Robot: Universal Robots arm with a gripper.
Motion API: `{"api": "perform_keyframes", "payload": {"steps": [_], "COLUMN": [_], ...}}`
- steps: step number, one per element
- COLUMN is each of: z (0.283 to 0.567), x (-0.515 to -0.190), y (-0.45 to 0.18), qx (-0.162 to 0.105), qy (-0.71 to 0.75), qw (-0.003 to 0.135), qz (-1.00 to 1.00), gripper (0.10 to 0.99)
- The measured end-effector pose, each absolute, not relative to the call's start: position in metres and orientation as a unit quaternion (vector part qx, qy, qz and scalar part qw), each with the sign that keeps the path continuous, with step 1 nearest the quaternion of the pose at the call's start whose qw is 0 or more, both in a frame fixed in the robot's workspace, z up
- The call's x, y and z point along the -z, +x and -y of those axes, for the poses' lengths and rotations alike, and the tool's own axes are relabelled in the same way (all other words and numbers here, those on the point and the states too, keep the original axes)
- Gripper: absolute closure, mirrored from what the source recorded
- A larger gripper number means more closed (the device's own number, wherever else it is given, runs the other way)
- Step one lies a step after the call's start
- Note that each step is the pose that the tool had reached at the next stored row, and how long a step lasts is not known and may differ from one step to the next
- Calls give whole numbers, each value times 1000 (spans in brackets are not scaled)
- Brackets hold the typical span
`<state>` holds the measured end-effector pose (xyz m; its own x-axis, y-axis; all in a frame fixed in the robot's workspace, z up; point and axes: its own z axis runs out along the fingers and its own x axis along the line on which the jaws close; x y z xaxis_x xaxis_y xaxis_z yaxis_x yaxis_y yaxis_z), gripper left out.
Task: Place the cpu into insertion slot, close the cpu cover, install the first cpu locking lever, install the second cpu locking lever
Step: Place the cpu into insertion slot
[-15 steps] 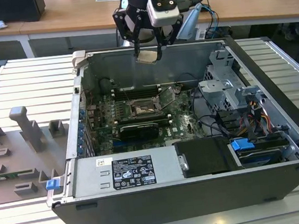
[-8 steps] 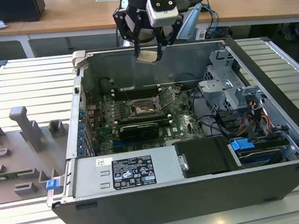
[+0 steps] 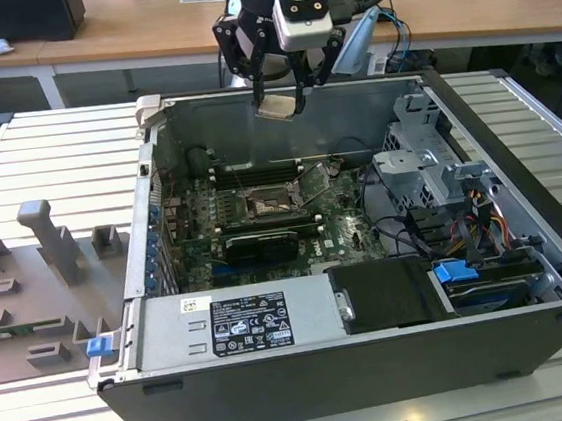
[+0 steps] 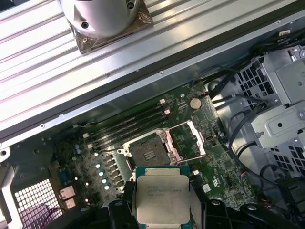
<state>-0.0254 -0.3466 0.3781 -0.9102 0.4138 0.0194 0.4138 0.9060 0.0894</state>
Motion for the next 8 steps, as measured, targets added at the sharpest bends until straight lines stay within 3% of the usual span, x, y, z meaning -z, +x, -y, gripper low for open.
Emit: {"api": "perform_keyframes", "payload": {"steps": [8], "z": [347], "x": [-378], "y": [-25], "qx": [-46], "qy": [225], "qw": [1], "qz": [-973], "gripper": [549]}}
